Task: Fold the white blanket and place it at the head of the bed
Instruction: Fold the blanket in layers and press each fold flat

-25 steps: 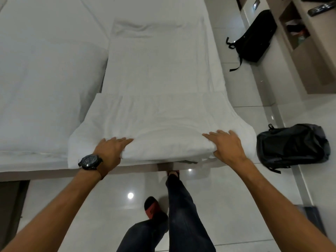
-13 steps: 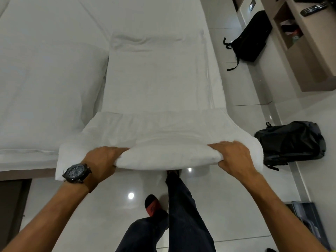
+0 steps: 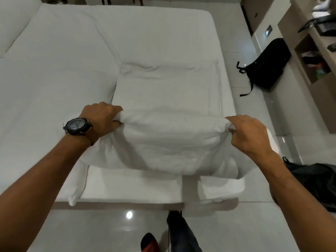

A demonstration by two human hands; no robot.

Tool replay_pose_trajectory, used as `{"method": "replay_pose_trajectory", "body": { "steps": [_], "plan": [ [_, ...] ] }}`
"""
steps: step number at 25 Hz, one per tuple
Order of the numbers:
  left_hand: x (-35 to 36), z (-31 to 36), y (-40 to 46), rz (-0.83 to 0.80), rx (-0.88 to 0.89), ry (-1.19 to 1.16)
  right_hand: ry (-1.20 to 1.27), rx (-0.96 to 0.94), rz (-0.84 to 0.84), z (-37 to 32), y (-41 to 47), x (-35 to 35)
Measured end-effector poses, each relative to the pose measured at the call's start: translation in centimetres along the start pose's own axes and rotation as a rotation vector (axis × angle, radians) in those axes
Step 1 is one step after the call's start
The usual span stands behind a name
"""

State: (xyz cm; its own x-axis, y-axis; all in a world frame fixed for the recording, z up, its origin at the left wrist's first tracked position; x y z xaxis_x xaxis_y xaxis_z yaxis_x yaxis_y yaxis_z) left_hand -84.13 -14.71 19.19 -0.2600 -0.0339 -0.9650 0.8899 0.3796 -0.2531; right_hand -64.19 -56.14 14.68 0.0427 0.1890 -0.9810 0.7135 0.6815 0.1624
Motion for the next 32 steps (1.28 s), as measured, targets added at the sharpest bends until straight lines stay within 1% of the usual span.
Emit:
{"method": "replay_pose_trajectory", "body": {
  "steps": [4,7,10,13,15,16,18,19,21,24,27,30,32],
  "plan": [
    [0.9,-1.0,12.6,0.001,-0.050,0.027,-0.034,0.034,-0.106,2.8,11.4,5.1],
    [1.9,-2.0,20.9,-0.009,-0.090,0.023,-0.022,0.056,-0.145,4.2,19.8,8.3],
    [3.3,-2.8,28.0,0.034,-0.134,0.055,-0.037,0.108,-0.202,5.7,27.8,12.8],
    [6.8,-3.0,33.1,0.069,-0.170,0.083,-0.022,0.186,-0.289,7.0,31.8,18.5],
    [10.0,-2.7,34.9,0.058,-0.173,0.043,-0.044,0.191,-0.327,7.4,32.1,21.6],
    [12.1,-2.9,35.5,0.057,-0.171,-0.014,-0.073,0.172,-0.323,7.4,32.2,23.1],
    [16.1,-3.2,35.6,0.070,-0.167,-0.177,-0.135,0.147,-0.266,7.4,31.8,25.5],
    [17.9,-3.2,35.0,0.080,-0.134,-0.210,-0.152,0.145,-0.222,7.3,31.4,26.5],
    [21.1,-2.7,33.1,0.064,-0.046,-0.143,-0.160,0.114,-0.149,6.9,29.6,27.9],
    [25.0,-1.4,27.9,-0.035,-0.010,-0.137,-0.125,0.086,-0.105,5.5,23.8,29.5],
    [27.8,-0.2,20.0,-0.084,0.052,-0.165,-0.034,0.091,-0.268,3.0,15.3,29.4],
    [29.0,0.1,12.2,-0.101,0.160,-0.131,-0.023,-0.009,-0.435,0.4,6.7,28.2],
    [29.7,0.0,8.5,-0.092,0.204,-0.080,-0.018,-0.061,-0.481,-0.6,2.8,27.5]
  ]
}}
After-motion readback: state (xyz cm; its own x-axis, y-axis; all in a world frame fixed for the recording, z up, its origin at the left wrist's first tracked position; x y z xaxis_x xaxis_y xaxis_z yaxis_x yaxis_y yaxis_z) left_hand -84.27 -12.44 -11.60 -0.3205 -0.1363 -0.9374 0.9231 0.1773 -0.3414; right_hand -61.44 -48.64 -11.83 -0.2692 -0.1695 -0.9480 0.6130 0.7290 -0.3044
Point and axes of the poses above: each hand's wrist, its own y-axis towards the middle knuckle, its own x-axis out of the palm, z = x × y, the point moved 1 cm from there along y, towards the middle knuckle, and after that the axes turned 1 degree about -x, right-handed, at the moved point
